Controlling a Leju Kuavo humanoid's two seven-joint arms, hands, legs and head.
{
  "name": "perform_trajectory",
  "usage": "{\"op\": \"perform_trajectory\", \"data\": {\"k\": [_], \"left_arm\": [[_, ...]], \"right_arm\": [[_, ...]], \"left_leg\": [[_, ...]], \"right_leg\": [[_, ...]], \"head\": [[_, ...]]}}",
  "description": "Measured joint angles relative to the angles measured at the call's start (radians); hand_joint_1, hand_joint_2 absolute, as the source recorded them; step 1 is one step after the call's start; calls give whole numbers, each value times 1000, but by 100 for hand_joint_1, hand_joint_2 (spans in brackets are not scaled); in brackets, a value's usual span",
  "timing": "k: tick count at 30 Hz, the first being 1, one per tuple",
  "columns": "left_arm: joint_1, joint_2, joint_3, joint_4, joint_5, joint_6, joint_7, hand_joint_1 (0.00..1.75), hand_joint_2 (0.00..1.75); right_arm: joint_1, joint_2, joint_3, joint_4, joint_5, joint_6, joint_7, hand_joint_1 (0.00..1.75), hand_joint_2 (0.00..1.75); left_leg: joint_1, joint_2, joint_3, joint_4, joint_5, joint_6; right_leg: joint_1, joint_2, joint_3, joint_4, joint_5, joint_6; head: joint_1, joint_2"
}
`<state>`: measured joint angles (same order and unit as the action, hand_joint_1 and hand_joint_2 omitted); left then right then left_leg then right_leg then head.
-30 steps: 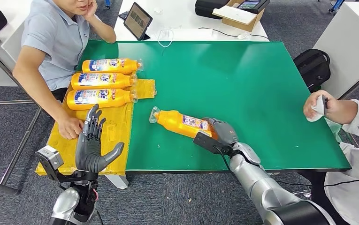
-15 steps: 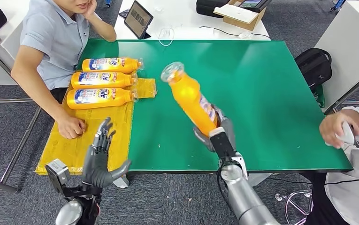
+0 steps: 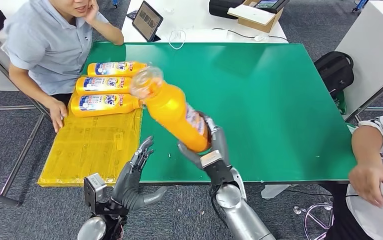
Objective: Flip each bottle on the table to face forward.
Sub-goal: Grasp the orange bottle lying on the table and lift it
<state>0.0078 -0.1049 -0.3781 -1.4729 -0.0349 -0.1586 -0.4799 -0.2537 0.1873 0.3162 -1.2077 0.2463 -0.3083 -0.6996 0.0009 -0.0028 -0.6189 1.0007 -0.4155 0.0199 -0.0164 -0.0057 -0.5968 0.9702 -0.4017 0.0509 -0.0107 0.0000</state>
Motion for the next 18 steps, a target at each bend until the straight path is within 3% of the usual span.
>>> {"op": "perform_trajectory", "data": {"k": [7, 18], "left_arm": [[-20, 0, -21, 0, 24, -4, -18, 0, 175], [-40, -23, -10, -29, 194, 59, -16, 0, 175]], "right_arm": [[-30, 17, 116, 76, 19, 10, 1, 175, 175], [-47, 38, 317, 209, 4, -82, -1, 175, 175]], "left_leg": [[0, 0, 0, 0, 0, 0], [0, 1, 0, 0, 0, 0]], "right_leg": [[0, 0, 0, 0, 0, 0], [0, 0, -1, 0, 0, 0]], "head": [[0, 0], [0, 0]]}}
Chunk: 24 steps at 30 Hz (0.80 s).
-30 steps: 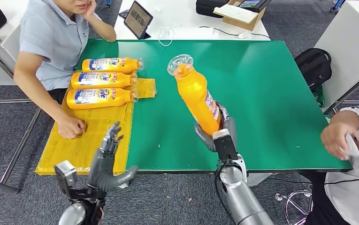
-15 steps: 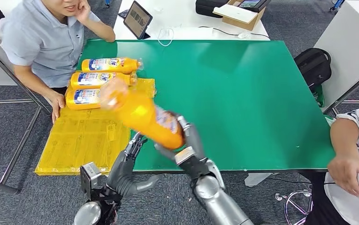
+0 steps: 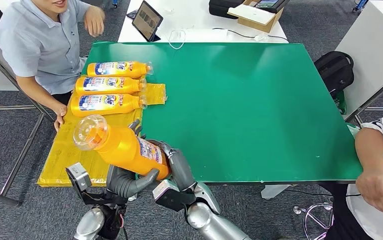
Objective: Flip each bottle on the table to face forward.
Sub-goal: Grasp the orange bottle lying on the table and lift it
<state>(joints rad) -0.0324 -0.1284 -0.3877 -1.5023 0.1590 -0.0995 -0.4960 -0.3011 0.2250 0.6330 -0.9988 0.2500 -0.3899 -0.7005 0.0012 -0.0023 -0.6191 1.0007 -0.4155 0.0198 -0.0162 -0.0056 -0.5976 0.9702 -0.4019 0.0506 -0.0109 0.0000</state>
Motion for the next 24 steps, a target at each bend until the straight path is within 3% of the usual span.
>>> {"op": "perform_trajectory", "data": {"k": [9, 22, 24], "left_arm": [[-1, -4, 14, 0, 72, -24, 14, 0, 175], [-1, -4, 16, 0, 77, -23, 14, 3, 175], [-1, -4, 16, 0, 85, -27, 16, 90, 175]], "right_arm": [[-8, 1, 68, 23, -33, -49, 3, 175, 175], [-18, -2, 84, 29, -37, -53, 7, 173, 175], [-21, -2, 89, 30, -37, -55, 7, 154, 175]], "left_leg": [[0, 0, 0, 0, 0, 0], [0, 0, 0, 0, 0, 0], [0, 1, 0, 0, 0, 0]], "right_leg": [[0, 0, 0, 0, 0, 0], [0, 0, 0, 0, 0, 0], [0, 0, 0, 0, 0, 0]], "head": [[0, 0], [0, 0], [0, 0]]}}
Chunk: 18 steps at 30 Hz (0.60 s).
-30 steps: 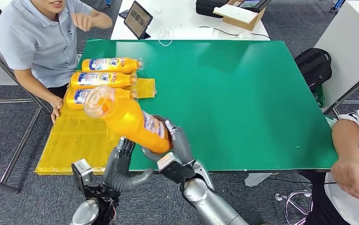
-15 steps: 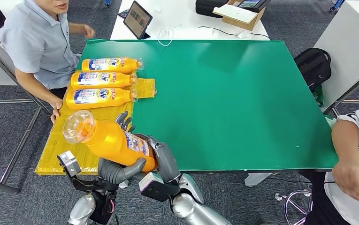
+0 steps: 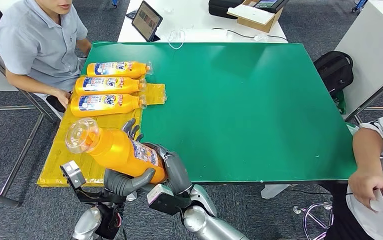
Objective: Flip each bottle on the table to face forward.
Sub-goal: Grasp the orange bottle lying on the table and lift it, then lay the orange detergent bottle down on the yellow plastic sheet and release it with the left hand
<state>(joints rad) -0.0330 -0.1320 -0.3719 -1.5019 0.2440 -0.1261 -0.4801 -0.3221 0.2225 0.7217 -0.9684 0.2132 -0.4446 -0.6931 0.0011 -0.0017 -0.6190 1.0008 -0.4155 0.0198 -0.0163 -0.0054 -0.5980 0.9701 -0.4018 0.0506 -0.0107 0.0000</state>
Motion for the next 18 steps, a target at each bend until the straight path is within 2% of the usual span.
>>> {"op": "perform_trajectory", "data": {"k": [1, 2, 4, 5, 6, 10, 18], "left_arm": [[0, 0, 0, 0, 5, -4, 2, 134, 175], [0, 1, 0, 0, 11, -11, 3, 175, 175], [1, 4, 0, 0, 25, -30, 8, 175, 175], [0, 6, 0, 0, 33, -40, 11, 175, 175], [0, 8, 1, 0, 44, -49, 16, 175, 175], [-5, 11, 12, 2, 97, -74, 38, 175, 175], [-30, 11, 54, 21, 215, -42, 108, 175, 175]], "right_arm": [[-2, -1, 3, 2, 0, -1, 0, 120, 175], [-4, -2, 7, 4, -1, -3, 1, 78, 175], [-7, -3, 15, 10, -1, -8, 0, 10, 175], [-8, -3, 19, 16, 1, -12, 0, 0, 175], [-8, -3, 23, 23, 4, -18, -2, 0, 175], [-6, 1, 35, 61, 16, -44, -8, 0, 0], [12, 19, 39, 87, 29, -167, -7, 0, 0]], "left_leg": [[0, 0, 0, 0, 0, 0], [0, 0, 0, 0, 0, 0], [0, 0, 0, 0, 0, 0], [0, 0, 0, 0, 0, 0], [0, 0, 0, 0, 0, 0], [0, 0, 0, 0, 0, 0], [0, 0, 0, 0, 0, 0]], "right_leg": [[0, 0, 0, 0, 0, 0], [0, 0, 0, 0, 0, 0], [0, 0, 0, 0, 0, 0], [0, 0, 0, 0, 0, 0], [0, 0, 0, 0, 0, 0], [0, 0, 0, 0, 0, 0], [0, 0, 0, 0, 0, 0]], "head": [[0, 0], [0, 0], [0, 0], [0, 0], [0, 0], [0, 0], [0, 0]]}}
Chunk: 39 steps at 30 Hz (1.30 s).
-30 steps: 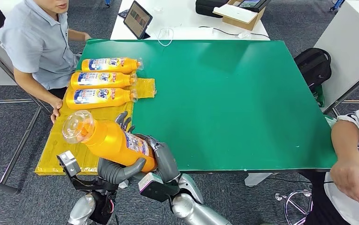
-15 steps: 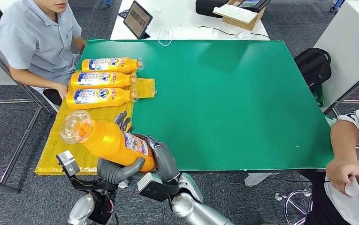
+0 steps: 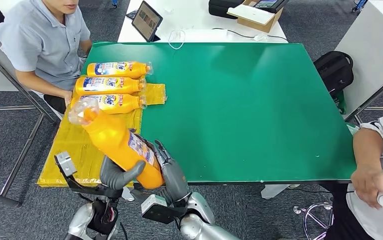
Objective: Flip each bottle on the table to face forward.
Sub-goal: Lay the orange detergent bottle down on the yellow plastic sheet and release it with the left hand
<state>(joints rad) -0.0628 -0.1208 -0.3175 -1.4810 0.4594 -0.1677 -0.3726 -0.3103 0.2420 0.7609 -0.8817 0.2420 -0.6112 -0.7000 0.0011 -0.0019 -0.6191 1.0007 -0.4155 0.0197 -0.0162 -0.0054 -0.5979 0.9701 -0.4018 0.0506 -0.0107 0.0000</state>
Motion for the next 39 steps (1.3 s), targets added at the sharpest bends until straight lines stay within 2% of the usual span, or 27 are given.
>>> {"op": "perform_trajectory", "data": {"k": [13, 18, 22, 26, 29, 31, 34, 39], "left_arm": [[-30, 0, 33, 26, 15, 7, 9, 175, 175], [-47, 0, 45, 41, 14, 20, 9, 175, 175], [-82, 1, 55, 65, -52, 113, 8, 175, 175], [-152, 9, 60, 110, -246, 275, -20, 175, 175], [-219, 30, 42, 163, -549, 409, -14, 175, 175], [-274, 48, 16, 216, -773, 464, 17, 175, 175], [-367, 62, -24, 326, -1000, 468, 80, 175, 175], [-556, 65, -87, 585, -1216, 444, 157, 175, 175]], "right_arm": [[10, 1, 10, 0, 11, -36, 0, 0, 0], [16, 1, 17, -7, 147, -84, 1, 0, 0], [49, 8, -10, -61, 303, -86, 3, 0, 0], [79, 20, -52, -146, 427, -87, 1, 0, 0], [81, 24, -67, -195, 452, -87, 0, 0, 0], [82, 27, -77, -230, 473, -87, 0, 0, 0], [85, 31, -95, -295, 506, -87, 0, 0, 0], [86, 33, -108, -372, 537, -87, 0, 0, 0]], "left_leg": [[0, 0, 0, 0, 0, 0], [0, 0, 0, 0, 0, 0], [0, -1, 0, 0, 0, 0], [0, -1, 0, 0, 1, 0], [0, -1, 0, 0, 1, -1], [0, -2, 0, 0, 2, -1], [0, -1, 0, 0, 2, -1], [0, -1, 0, 0, 3, -1]], "right_leg": [[0, 0, 0, 0, 0, 0], [0, 0, 0, 0, 0, 0], [0, -1, 0, 0, 0, 0], [1, 0, 0, 0, 0, 0], [0, -1, 0, 0, 0, 0], [0, -1, 1, 0, 0, 0], [0, -1, 1, 0, 1, 0], [0, -1, 1, 1, 1, 0]], "head": [[0, 0], [0, 0], [0, 0], [0, 0], [0, 0], [0, 0], [1, 0], [1, 0]]}}
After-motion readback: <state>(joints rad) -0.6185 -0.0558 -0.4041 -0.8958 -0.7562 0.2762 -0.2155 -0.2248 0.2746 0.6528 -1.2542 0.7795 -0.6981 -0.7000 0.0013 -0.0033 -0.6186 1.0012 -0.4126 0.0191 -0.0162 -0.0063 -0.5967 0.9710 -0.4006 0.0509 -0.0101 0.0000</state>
